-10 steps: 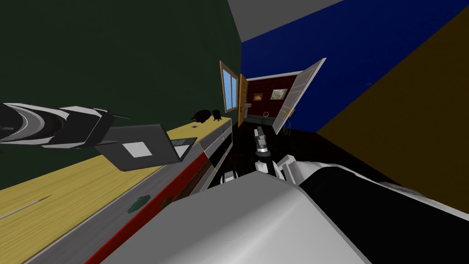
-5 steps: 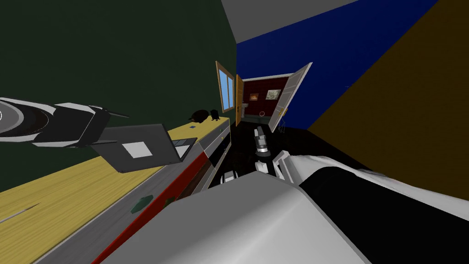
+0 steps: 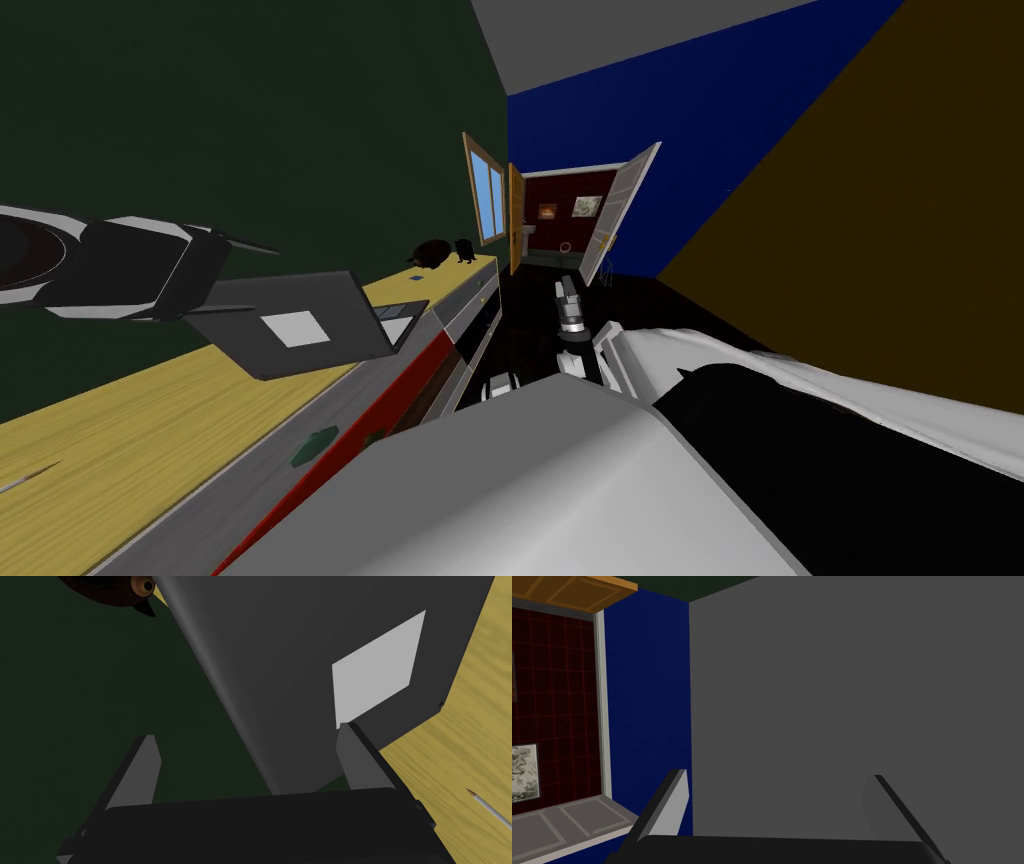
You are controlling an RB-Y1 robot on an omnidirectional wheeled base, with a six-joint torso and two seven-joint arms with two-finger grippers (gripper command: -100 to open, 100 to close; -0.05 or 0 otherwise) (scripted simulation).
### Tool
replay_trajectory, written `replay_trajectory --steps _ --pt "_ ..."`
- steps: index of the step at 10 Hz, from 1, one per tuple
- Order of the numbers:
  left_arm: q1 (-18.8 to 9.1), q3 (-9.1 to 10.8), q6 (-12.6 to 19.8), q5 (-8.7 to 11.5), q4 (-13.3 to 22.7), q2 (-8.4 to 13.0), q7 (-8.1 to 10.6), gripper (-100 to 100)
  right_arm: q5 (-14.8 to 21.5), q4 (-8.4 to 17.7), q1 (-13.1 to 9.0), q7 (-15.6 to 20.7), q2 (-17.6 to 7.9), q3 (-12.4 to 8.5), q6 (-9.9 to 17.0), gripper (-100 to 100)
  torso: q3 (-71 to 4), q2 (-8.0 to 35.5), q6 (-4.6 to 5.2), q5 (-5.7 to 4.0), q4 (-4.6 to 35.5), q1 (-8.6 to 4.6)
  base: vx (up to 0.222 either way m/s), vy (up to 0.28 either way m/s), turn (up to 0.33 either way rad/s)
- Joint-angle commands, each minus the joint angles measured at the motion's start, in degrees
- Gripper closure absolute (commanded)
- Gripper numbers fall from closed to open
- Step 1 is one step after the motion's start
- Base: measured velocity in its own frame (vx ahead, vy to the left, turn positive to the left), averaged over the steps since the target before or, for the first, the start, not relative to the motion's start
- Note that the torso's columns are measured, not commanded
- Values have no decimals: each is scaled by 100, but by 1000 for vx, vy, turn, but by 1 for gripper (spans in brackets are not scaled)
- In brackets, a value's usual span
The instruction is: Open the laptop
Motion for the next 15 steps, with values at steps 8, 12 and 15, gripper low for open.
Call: replay_trajectory --steps 8,12,15 --pt "-60 -34 -64 214 149 -5 -12 100 0 0 1 0 0 0 0 0 10 17 -1 -2 6 -2 -8 15 -21" --pt "-55 54 435 886 332 337 48 100 0 0 3 0 0 0 -1 0 -21 -32 1 3 -12 9 105 15 -46" --pt "-48 114 803 1381 465 587 90 100 0 0 2 0 0 0 0 0 -14 -23 13 8 -17 6 119 25 -38"
